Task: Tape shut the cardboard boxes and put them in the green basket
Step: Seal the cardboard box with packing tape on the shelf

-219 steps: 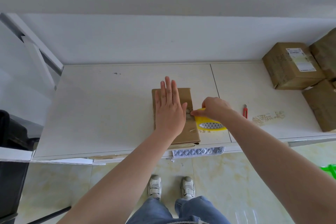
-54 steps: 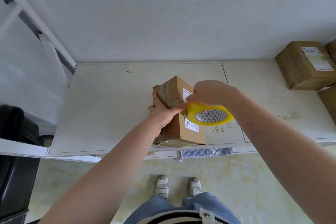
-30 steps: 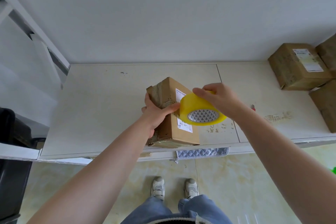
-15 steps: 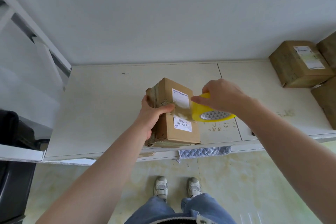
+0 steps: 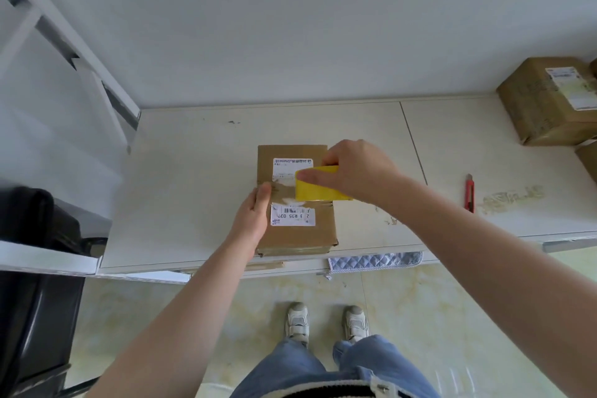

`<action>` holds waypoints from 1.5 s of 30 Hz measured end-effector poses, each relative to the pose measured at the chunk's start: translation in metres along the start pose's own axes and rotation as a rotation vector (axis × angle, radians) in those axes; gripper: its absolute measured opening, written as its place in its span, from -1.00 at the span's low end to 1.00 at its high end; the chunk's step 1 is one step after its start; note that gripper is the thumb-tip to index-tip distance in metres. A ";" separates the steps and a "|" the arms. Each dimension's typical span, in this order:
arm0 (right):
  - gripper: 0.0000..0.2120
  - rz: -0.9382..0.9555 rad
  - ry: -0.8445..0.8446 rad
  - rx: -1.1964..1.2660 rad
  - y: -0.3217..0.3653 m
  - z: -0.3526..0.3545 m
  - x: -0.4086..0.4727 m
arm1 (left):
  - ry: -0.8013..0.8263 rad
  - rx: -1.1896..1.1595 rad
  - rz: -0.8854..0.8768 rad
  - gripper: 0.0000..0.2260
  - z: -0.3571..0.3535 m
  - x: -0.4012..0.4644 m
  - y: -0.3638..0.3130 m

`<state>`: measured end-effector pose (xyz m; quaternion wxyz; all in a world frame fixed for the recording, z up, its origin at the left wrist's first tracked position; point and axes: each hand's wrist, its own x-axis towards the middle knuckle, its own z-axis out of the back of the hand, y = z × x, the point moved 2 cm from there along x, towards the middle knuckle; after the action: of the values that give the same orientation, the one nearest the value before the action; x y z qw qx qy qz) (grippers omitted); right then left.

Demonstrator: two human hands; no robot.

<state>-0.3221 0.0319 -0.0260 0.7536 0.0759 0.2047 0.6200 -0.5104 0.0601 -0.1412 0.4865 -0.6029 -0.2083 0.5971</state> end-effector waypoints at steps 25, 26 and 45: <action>-0.11 -0.277 0.278 0.022 -0.095 -0.061 0.038 | -0.073 0.376 -0.110 -0.60 0.008 0.021 0.008; -0.12 -0.274 0.284 0.014 -0.093 -0.061 0.039 | -0.059 0.401 -0.088 -0.56 0.008 0.022 0.008; -0.25 -0.343 0.285 -0.036 -0.091 -0.063 0.034 | -0.111 1.328 -0.581 -0.38 -0.045 0.024 -0.027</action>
<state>-0.2599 0.0355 -0.1242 0.8128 -0.0617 0.3078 0.4908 -0.4549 0.0761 -0.1396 0.8774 -0.0695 0.0219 0.4742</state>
